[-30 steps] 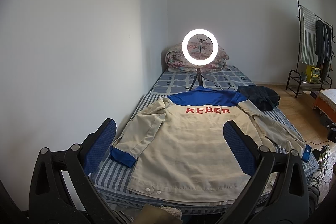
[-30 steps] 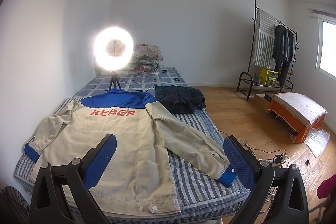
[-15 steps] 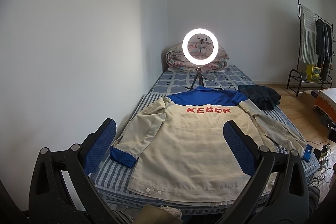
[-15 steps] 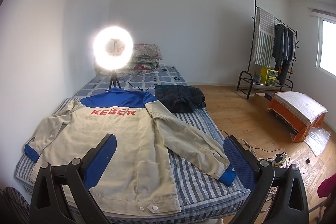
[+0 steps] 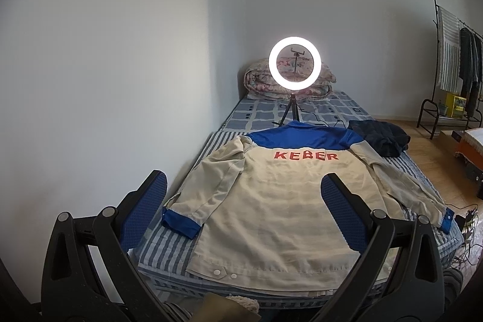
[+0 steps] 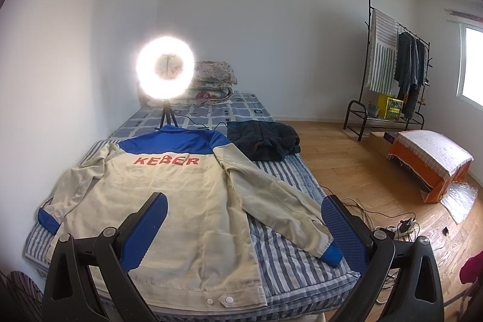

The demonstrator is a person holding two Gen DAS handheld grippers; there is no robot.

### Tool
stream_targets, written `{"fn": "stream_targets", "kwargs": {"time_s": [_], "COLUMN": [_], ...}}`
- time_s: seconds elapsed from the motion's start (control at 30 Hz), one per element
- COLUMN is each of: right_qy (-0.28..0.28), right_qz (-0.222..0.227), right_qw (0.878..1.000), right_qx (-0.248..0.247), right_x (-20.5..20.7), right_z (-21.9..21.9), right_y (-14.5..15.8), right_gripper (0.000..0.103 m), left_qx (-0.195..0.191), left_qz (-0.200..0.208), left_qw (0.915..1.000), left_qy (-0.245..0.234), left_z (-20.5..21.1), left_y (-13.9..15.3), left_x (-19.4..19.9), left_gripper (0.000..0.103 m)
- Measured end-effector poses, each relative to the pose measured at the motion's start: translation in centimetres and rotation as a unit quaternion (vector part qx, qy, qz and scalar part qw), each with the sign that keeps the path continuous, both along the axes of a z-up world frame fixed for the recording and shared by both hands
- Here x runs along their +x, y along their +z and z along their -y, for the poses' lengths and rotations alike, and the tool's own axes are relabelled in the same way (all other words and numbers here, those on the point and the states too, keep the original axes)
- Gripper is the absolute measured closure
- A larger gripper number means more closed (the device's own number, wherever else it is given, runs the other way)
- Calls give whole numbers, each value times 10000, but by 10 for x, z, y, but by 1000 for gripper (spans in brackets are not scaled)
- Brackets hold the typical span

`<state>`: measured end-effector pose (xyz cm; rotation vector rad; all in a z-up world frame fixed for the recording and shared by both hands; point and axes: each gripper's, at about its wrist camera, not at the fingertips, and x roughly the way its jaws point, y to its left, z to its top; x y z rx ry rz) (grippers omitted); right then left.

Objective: Fold large clothes
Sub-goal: 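Move the right tool down to the blue cuff of a jacket sleeve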

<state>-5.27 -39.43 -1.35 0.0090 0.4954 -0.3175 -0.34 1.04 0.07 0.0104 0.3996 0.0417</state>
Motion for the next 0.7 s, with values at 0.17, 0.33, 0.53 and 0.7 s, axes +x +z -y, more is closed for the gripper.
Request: {"fn": "stream_targets", "kwargs": {"time_s": [0.17, 0.33, 0.53, 0.7], "right_qy": [69, 209, 542, 1037], "right_qz": [-33, -85, -21, 152], "right_qw": [9999, 9997, 9985, 9944], "right_qx": [85, 91, -46, 129], "right_x": [9, 22, 43, 67], "right_z": [-6, -19, -45, -70], "right_y": [-3, -7, -11, -17], "right_gripper": [0, 0, 0, 0], "left_qx": [2, -27, 46, 74], "left_qz": [-69, -134, -321, -364], "left_qw": [9999, 9996, 9982, 9965], "left_qy": [136, 254, 512, 752], "left_z": [-9, -22, -44, -65], "left_y": [-8, -17, -33, -48], "left_x": [6, 6, 5, -1], "left_gripper": [0, 0, 0, 0]}}
